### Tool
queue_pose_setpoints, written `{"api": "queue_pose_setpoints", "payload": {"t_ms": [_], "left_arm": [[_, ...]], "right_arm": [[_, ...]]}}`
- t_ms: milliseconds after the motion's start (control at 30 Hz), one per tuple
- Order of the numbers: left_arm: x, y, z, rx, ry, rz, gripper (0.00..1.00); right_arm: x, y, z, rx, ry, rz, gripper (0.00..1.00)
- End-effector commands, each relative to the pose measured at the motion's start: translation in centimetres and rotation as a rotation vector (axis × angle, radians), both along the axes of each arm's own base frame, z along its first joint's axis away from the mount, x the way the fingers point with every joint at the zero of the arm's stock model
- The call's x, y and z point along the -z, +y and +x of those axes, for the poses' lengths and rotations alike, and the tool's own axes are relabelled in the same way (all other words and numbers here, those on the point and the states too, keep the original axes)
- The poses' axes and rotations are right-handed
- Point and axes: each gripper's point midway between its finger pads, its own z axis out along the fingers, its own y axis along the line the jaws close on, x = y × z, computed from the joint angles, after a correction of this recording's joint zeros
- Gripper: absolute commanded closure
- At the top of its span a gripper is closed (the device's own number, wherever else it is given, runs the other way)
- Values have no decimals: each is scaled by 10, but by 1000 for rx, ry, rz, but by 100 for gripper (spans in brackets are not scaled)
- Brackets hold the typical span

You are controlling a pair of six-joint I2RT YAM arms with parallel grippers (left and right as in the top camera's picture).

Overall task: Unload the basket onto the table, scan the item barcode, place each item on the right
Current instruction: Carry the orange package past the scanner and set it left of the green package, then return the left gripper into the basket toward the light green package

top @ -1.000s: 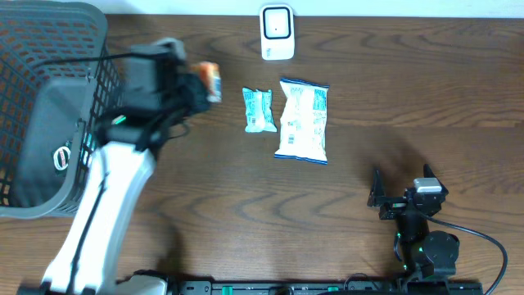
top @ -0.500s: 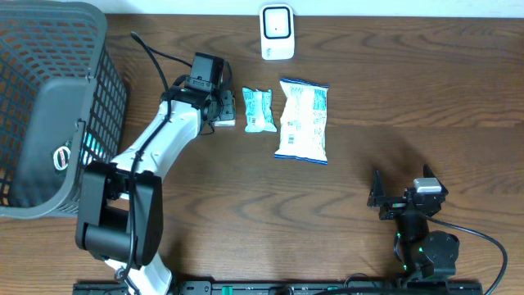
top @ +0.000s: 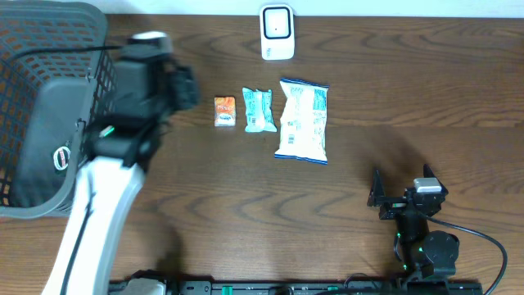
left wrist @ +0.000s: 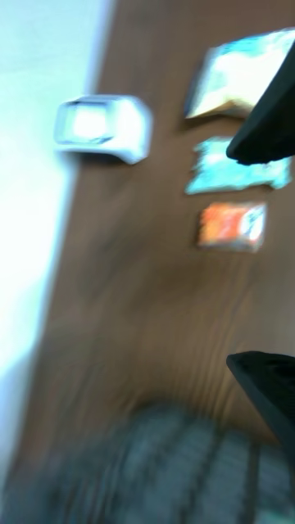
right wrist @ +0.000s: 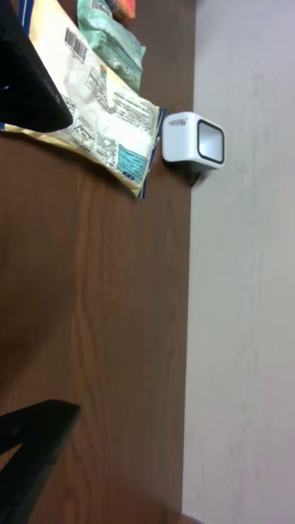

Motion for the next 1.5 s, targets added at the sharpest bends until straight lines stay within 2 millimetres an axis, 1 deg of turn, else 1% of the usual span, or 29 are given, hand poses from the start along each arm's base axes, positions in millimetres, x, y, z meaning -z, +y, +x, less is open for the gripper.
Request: {"api": "queue_pose_setpoints", "payload": {"t_ms": [0, 33, 67, 100, 133, 167, 233, 333, 367, 400, 433, 500, 533, 567, 600, 633, 667, 733, 767, 800, 867, 933, 1067, 1167, 1200, 1233, 1267, 1367, 1467], "left_arm": [[-54, 84, -32, -280, -142, 86, 22], [-64, 108, -44, -358, -170, 95, 22], [-69, 124, -51, -407, -183, 100, 22], [-73, 147, -61, -478, -191, 102, 22], [-73, 157, -64, -508, -193, 105, 22], [-73, 172, -70, -555, -189, 110, 22], [-64, 213, -83, -690, -166, 102, 21], [-40, 265, -95, -869, -123, 48, 22], [-31, 277, -96, -896, -98, 47, 21], [-13, 292, -98, -931, -44, 43, 22], [0, 299, -98, -944, -4, 39, 22], [37, 311, -95, -955, 106, 13, 22], [51, 311, -89, -937, 138, -8, 22], [69, 306, -75, -877, 170, -56, 22], [84, 295, -56, -767, 181, -123, 22], [88, 287, -46, -697, 178, -153, 22], [91, 273, -30, -576, 163, -197, 22], [89, 243, -7, -373, 126, -273, 22], [87, 223, 2, -232, 115, -272, 22], [92, 221, 3, -226, 131, -239, 23], [105, 232, -2, -310, 188, -165, 24], [119, 237, -6, -360, 243, -116, 24], [146, 234, -5, -356, 315, -129, 25], [170, 233, -7, -354, 380, -154, 25], [183, 232, -8, -353, 414, -168, 25], [190, 230, -9, -349, 432, -180, 25], [196, 227, -8, -335, 445, -201, 27], [216, 208, -2, -262, 469, -298, 30], [238, 204, -6, -255, 531, -317, 30]], "right_arm": [[1, -1, 0, 6, 3, -7, 1], [1, -1, 0, 5, 3, -7, 1], [1, -1, 0, 5, 3, -7, 1], [1, -1, 0, 5, 3, -7, 1], [1, -1, 0, 6, 3, -7, 1], [1, -1, 0, 5, 3, -7, 1], [1, -1, 0, 5, 3, -7, 1], [1, -1, 0, 6, 3, -7, 1], [1, -1, 0, 6, 3, -7, 1], [1, -1, 0, 6, 3, -7, 1], [1, -1, 0, 5, 3, -8, 1], [1, -1, 0, 6, 3, -7, 1], [1, -1, 0, 5, 3, -7, 1], [1, -1, 0, 5, 3, -7, 1], [1, -2, 0, 6, 3, -7, 1], [1, -1, 0, 6, 3, -8, 1], [1, -1, 0, 5, 3, -7, 1], [1, -1, 0, 5, 3, -7, 1], [1, -1, 0, 6, 3, -7, 1], [1, -1, 0, 5, 3, -7, 1], [1, -1, 0, 5, 3, -7, 1], [1, -1, 0, 6, 3, -8, 1], [1, -1, 0, 5, 3, -8, 1], [1, -1, 0, 5, 3, -7, 1], [1, -1, 0, 6, 3, -7, 1], [1, -1, 0, 5, 3, -8, 1], [1, -1, 0, 6, 3, -7, 1], [1, -2, 0, 6, 3, -7, 1], [1, -1, 0, 6, 3, -7, 1]]}}
